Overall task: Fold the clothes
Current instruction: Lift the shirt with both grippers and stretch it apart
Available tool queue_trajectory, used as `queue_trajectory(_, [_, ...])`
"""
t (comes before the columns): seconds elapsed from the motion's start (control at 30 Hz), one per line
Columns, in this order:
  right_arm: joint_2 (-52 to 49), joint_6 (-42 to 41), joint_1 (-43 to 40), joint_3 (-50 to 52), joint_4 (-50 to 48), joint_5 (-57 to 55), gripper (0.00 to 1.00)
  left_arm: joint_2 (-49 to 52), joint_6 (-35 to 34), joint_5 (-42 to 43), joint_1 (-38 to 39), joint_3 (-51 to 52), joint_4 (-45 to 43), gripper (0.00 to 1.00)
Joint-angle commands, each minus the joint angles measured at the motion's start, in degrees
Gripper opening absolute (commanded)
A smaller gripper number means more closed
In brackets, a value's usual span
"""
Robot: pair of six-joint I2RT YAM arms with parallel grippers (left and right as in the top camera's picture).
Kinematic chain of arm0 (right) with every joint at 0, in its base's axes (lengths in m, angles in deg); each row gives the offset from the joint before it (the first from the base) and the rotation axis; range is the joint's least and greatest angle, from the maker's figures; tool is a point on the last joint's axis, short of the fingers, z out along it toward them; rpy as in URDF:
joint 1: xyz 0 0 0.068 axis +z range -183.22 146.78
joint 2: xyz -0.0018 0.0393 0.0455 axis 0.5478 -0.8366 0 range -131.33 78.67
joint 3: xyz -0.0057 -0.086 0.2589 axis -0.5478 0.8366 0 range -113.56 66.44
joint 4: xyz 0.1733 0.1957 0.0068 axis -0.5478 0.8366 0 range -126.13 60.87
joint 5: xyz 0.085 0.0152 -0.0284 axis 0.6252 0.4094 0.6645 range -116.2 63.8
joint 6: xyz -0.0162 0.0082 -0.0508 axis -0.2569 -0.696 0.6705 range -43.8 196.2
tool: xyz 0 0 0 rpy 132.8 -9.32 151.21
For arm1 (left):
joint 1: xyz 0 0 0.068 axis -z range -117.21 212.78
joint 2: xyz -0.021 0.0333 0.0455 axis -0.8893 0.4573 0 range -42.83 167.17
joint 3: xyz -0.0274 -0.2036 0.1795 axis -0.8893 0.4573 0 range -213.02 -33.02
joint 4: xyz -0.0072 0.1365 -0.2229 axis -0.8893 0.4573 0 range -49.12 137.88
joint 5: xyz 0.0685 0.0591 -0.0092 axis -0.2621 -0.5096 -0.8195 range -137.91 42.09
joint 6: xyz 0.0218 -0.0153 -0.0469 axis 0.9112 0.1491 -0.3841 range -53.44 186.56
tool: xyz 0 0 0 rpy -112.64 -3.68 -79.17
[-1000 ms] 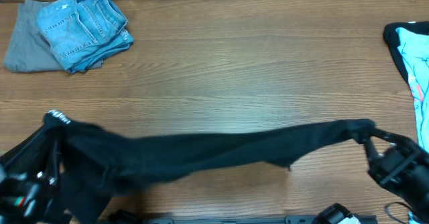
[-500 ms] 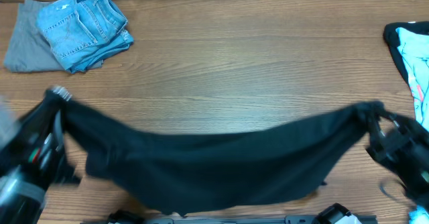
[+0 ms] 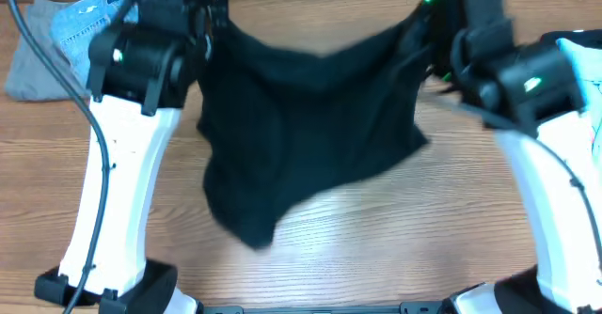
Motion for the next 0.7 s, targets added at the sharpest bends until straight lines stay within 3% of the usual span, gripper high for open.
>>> queue_trajectory(0.0, [4.2,5.4,-8.22,-12.98,1.57,4.5,0.04,-4.0,2.67,-2.01,-2.67,-12.31,-0.13,0.04])
queue_trajectory(0.13, [4.76,7.04,-18.08,-23.26,9.79,13.79,0.04,-5.84,3.26,5.07,-4.33,-19.34,4.15,0.04])
queue_trajectory(0.3, [4.44,7.17,-23.21,-24.09,20.33,14.82,0.04,-5.57,2.89,13.27,-5.35,-18.97,13.4,0.04])
queue_trajectory(0.47, [3.89,8.04,-22.97,-13.29,22.25,18.08,0.04,-0.33,-3.56,14.86,-5.44,-14.03,22.1,0.04])
queue_trajectory(0.67, [3.89,7.91,-22.97,5.81,19.26,18.27,0.04,6.73,-3.89,24.85,-5.44,-3.48,24.9,0.04])
